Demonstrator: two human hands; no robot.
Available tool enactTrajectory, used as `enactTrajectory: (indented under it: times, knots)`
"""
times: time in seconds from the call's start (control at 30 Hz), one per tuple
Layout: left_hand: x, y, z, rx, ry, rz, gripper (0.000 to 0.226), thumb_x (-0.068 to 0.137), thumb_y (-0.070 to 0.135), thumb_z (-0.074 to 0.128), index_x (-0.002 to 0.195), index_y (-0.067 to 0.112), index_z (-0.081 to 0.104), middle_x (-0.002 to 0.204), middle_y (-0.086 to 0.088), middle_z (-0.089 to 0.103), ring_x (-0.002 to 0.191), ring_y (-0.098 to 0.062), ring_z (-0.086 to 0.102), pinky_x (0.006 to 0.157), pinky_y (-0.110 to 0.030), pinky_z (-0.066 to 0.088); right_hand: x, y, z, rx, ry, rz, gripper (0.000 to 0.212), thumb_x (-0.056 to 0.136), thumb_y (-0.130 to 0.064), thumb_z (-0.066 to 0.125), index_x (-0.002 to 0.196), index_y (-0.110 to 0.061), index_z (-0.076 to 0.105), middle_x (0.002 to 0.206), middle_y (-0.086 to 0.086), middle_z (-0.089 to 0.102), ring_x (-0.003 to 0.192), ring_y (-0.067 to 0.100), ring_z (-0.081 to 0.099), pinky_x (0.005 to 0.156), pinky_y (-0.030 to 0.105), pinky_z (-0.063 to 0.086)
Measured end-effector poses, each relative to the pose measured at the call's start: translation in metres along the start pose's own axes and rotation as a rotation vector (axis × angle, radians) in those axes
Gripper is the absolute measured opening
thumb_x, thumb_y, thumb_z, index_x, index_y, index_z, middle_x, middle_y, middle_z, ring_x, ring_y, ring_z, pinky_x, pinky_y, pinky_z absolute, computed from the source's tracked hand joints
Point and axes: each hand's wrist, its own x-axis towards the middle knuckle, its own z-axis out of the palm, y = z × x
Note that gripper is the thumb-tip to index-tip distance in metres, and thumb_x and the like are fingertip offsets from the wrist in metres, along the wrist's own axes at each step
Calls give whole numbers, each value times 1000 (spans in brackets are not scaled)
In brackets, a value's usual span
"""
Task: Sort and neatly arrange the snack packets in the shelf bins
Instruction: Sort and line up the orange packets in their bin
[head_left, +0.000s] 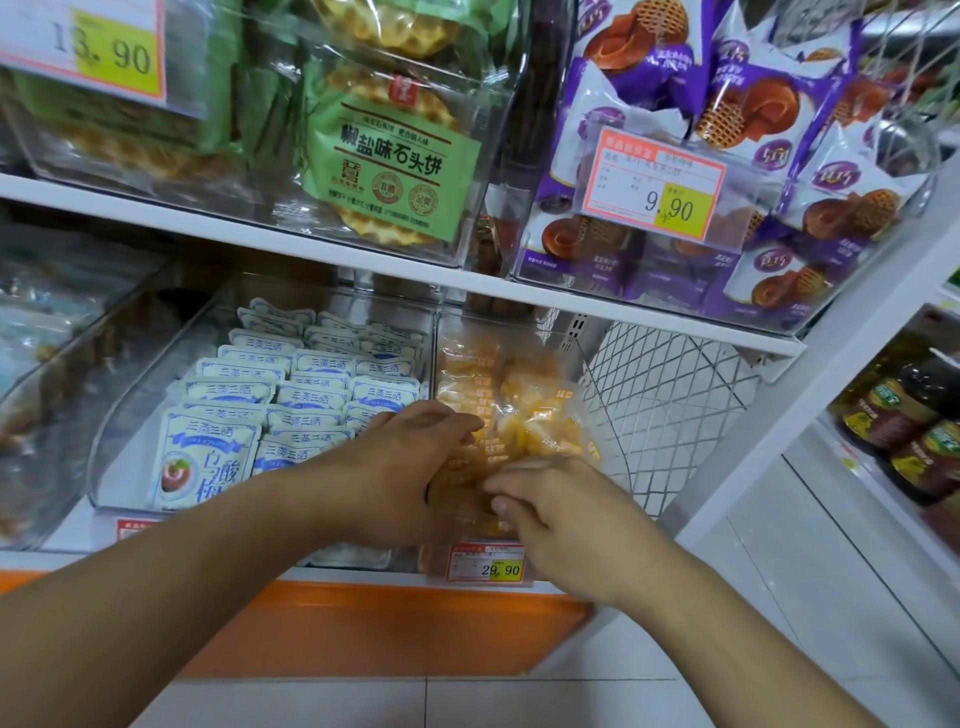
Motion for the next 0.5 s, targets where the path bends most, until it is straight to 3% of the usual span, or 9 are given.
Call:
enactTrajectory:
  times: [0.1, 0.2, 0.33, 0.4, 0.5]
  knots:
    - [1, -2, 2, -3, -4, -26, 103, 73, 62, 76, 154, 47, 14, 154, 18, 22, 143, -18, 24, 117, -39, 31, -4, 13, -13, 92, 143, 84, 27, 102, -21, 60, 123, -31, 74, 123, -20, 70, 119, 3, 59, 106, 24, 46]
    - [2, 0, 1, -13, 1, -8, 95, 74, 72, 67, 154, 47, 20, 148, 18, 29, 144, -12, 19, 119, -37, 25, -6, 33, -25, 23, 267, 222, 31, 100, -21, 64, 130, -27, 70, 129, -12, 68, 126, 8, 54, 110, 21, 36]
    - [2, 11, -5, -28, 29, 11, 75, 87, 74, 54, 152, 43, 34, 132, 23, 34, 120, 6, 12, 112, -29, 15, -8, 43, -23, -60, -52, 320, 52, 108, -44, 48, 158, -33, 38, 165, -11, 37, 159, 13, 9, 126, 36, 4]
    - [3, 14, -5, 8, 44, 39, 68, 91, 71, 49, 150, 39, 38, 132, 25, 41, 125, 5, 15, 114, -28, 8, -10, 45, -22, -24, -97, 319, 47, 107, -46, 47, 152, -35, 43, 164, -11, 39, 159, 7, 0, 128, 37, -2]
    - [2, 19, -1, 63, 42, 55, 62, 93, 71, 45, 147, 40, 43, 137, 24, 48, 137, 1, 19, 116, -28, 0, -10, 49, -27, 16, -82, 283, 21, 103, -40, 58, 124, -39, 61, 146, -14, 57, 157, 1, 7, 128, 35, -4]
